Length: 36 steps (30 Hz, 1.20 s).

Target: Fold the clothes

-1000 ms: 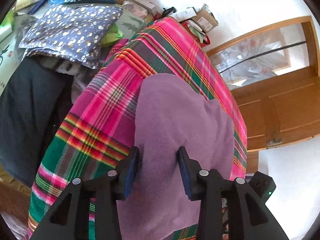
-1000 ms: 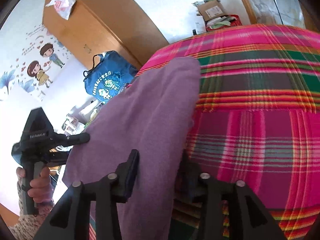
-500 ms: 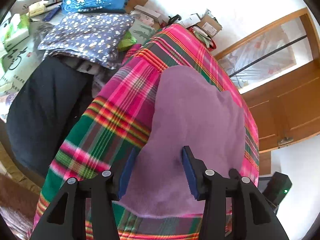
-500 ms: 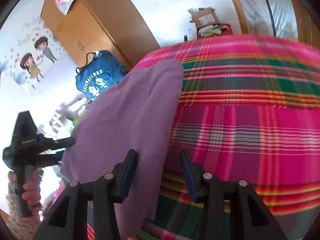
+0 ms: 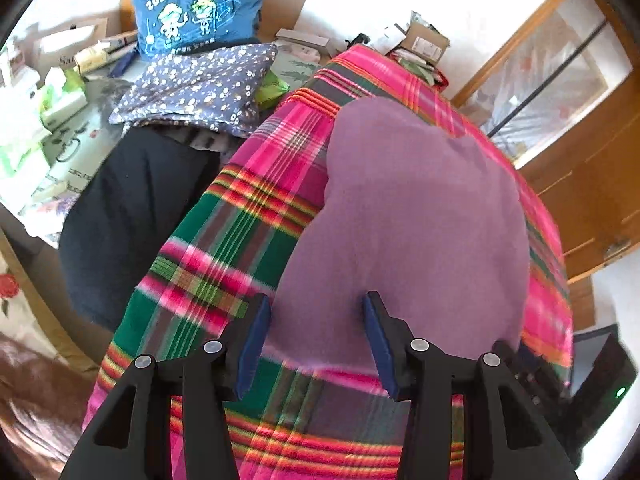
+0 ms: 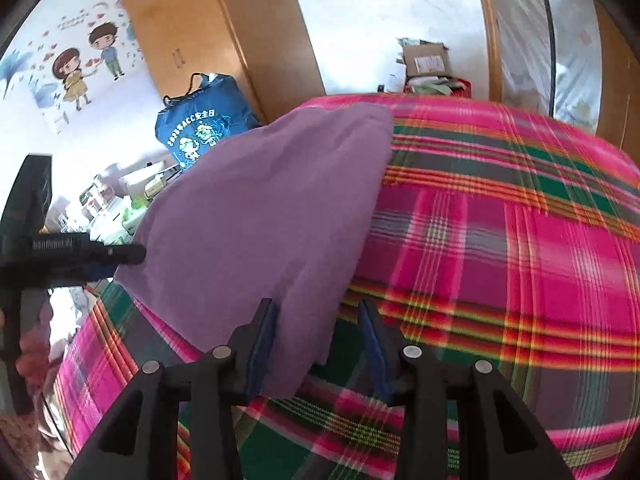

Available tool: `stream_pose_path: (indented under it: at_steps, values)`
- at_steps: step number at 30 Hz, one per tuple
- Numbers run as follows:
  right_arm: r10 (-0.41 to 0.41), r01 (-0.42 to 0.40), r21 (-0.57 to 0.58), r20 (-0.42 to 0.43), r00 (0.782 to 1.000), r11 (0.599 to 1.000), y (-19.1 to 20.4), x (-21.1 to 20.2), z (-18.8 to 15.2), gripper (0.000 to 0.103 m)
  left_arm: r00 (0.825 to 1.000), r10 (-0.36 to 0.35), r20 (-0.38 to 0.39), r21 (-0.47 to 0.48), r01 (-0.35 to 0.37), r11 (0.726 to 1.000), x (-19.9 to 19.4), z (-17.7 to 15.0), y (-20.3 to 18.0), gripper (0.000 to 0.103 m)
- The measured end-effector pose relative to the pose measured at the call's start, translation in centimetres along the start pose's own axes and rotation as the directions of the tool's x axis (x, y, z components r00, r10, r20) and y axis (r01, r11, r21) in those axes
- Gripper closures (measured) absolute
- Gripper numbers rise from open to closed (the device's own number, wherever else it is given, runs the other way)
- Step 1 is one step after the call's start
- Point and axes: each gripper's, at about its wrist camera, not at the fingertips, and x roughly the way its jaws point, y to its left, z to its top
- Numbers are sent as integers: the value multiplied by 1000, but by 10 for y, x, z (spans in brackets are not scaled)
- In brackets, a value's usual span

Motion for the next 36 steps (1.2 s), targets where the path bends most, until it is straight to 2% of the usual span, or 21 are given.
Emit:
stream_pose_path:
  at_steps: [5, 16, 19, 23, 30, 36]
  values:
    - [-36, 36, -18, -12, 999, 999, 4, -9, -4, 60, 995, 86, 48, 43, -88, 995, -10, -12, -12, 53]
    - [5, -8, -49, -58, 998, 999, 24, -19, -28, 60, 981, 170, 97, 99, -180, 979, -13, -39, -32, 53]
    - [1, -6, -65, -73, 997, 998, 32, -20, -37, 60, 967, 216, 131, 133, -233, 963, -12, -49, -39, 53]
    - [4, -11, -73, -92, 996, 997, 40, -18, -43, 60, 963, 228, 144, 158, -250, 955, -12, -58, -46, 53]
    - [-52, 44, -93, -83, 995, 995, 47, -19, -47, 60, 953, 247, 174, 193, -279, 941, -9, -69, -54, 53]
    - [-115, 107, -106, -79, 990, 989, 45, -24, -52, 61, 960, 247, 133, 196, -270, 943, 2, -72, -52, 53]
